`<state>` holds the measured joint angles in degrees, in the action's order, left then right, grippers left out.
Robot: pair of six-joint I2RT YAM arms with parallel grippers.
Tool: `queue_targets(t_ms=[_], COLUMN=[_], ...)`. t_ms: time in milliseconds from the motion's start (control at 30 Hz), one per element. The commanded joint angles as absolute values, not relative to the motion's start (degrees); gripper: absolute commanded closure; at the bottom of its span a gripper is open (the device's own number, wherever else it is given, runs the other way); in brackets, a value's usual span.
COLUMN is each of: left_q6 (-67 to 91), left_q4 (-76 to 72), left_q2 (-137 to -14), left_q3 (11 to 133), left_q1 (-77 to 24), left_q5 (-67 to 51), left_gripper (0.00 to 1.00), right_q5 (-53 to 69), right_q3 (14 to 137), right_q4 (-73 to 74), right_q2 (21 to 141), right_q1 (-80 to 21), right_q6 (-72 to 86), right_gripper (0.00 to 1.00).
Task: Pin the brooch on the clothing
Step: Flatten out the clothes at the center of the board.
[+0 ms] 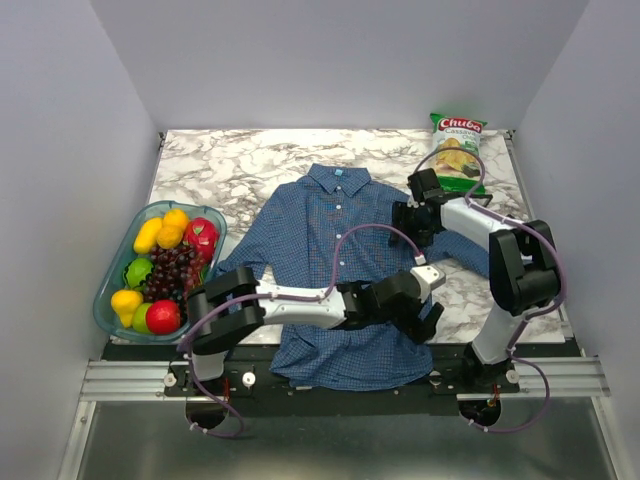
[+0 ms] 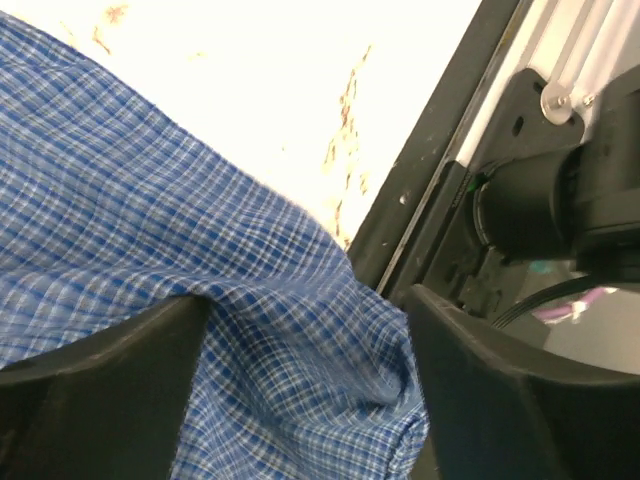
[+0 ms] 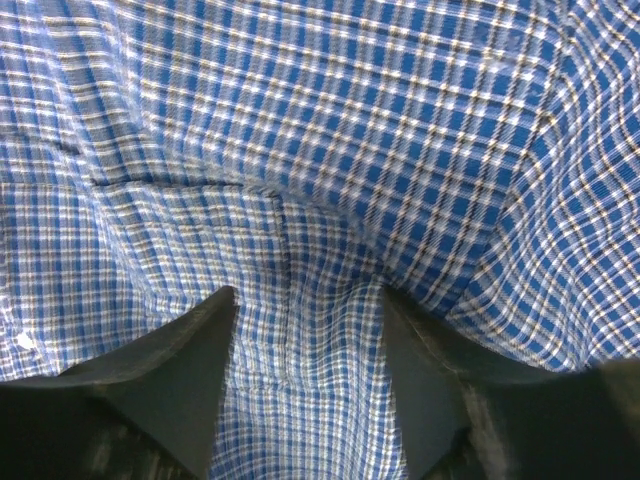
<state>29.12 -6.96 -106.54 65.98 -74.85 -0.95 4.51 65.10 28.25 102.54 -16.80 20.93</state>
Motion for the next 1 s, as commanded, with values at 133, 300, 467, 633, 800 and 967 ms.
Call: queue_targets(t_ms=[133, 300, 467, 633, 800, 967], left_q6=[23.4, 24.9, 22.2, 17.4, 14.9, 12.8], left_q4=[1.4, 9.1, 21.1, 28.0, 27.3, 25.8], left_q2=[-87.9, -74.7, -63.9, -57.8, -61.0, -65.3], left_q3=[58.5, 51.3, 47.6, 48.3, 49.1, 49.5], left_q1=[-69.8, -60.9, -46.4, -29.6, -16.1, -13.1], left_q5=[6.1, 5.8, 6.6, 4.1, -5.3, -7.0], left_gripper=[0.01, 0.01, 0.01, 0.01, 0.01, 0.01], right_q5=[7.7, 8.4, 6.6, 6.2, 4.3, 3.1], right_q3=[68.8, 67.9, 65.2, 63.7, 65.6, 67.8], right_q4=[33.2, 33.1, 30.9, 27.7, 27.2, 26.0], right_q2=[93.6, 88.7, 83.5, 82.5, 86.4, 92.2], right_q1=[-17.0, -18.2, -23.2, -30.3, -37.4, -44.7], right_q6=[17.1, 17.8, 19.8, 22.0, 24.1, 27.0], right_gripper=[0.19, 0.04, 0.05, 0.07, 0.11, 0.16])
